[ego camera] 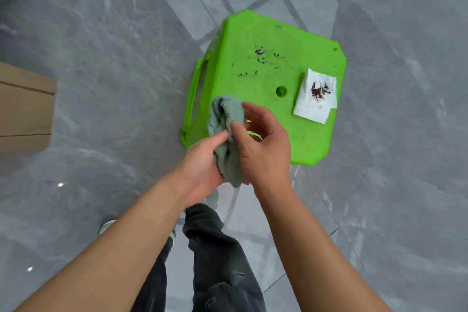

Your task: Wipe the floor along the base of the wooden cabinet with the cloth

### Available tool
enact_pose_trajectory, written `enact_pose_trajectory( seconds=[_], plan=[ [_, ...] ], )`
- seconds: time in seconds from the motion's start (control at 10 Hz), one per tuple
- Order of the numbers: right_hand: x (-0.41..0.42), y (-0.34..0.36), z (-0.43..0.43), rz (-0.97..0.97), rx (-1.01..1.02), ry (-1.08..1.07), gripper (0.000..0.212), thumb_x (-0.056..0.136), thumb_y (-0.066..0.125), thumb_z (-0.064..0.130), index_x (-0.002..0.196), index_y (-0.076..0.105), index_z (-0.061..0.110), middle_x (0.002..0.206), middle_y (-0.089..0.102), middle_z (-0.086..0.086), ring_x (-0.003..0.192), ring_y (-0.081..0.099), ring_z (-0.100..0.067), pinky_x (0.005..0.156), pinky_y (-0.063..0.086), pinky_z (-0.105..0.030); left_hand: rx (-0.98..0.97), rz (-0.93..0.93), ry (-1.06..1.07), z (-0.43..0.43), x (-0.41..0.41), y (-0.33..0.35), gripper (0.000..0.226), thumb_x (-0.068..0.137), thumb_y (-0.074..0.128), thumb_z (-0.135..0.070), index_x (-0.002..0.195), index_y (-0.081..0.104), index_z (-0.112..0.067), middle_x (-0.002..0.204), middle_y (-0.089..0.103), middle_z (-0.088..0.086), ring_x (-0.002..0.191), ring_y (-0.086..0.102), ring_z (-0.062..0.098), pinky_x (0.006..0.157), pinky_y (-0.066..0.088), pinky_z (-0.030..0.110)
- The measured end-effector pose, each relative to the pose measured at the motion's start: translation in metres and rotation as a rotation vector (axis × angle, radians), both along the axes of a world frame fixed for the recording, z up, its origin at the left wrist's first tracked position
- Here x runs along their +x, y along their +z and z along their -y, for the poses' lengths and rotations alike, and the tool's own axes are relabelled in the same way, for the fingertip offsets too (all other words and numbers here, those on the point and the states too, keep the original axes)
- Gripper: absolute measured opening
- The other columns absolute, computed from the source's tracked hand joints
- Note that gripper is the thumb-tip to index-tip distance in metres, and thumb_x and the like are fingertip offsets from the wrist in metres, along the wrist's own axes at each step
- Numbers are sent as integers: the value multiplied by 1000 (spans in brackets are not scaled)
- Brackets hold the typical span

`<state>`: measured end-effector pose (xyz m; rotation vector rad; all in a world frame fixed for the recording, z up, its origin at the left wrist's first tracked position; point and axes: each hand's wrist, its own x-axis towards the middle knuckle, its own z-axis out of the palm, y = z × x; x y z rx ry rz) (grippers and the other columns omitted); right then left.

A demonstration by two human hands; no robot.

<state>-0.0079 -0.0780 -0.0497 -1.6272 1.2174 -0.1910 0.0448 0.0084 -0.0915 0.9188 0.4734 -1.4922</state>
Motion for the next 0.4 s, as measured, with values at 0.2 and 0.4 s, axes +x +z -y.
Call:
enact_pose_trajectory(
  seconds=[0.2, 0.4],
  plan=[
    [-9, -21, 10, -145, -304, 395, 42, 87, 56, 10, 128, 59, 8, 142, 49, -19, 128, 48, -28, 106, 29, -19, 103, -87, 83, 26, 6, 7, 28, 95, 45, -27, 110, 67, -18, 88, 77, 2, 78, 73, 15, 61, 58, 30],
    [3, -1, 28, -698, -203, 985, 66, 92, 48, 33, 151, 19, 33, 164, 6, -10, 147, 14, -36, 114, 21, -55, 497, 411, -253, -8, 7, 63, 9, 88, 54, -27, 94, 60, -22, 106, 55, 2, 88, 56, 24, 78, 46, 36]
  ],
)
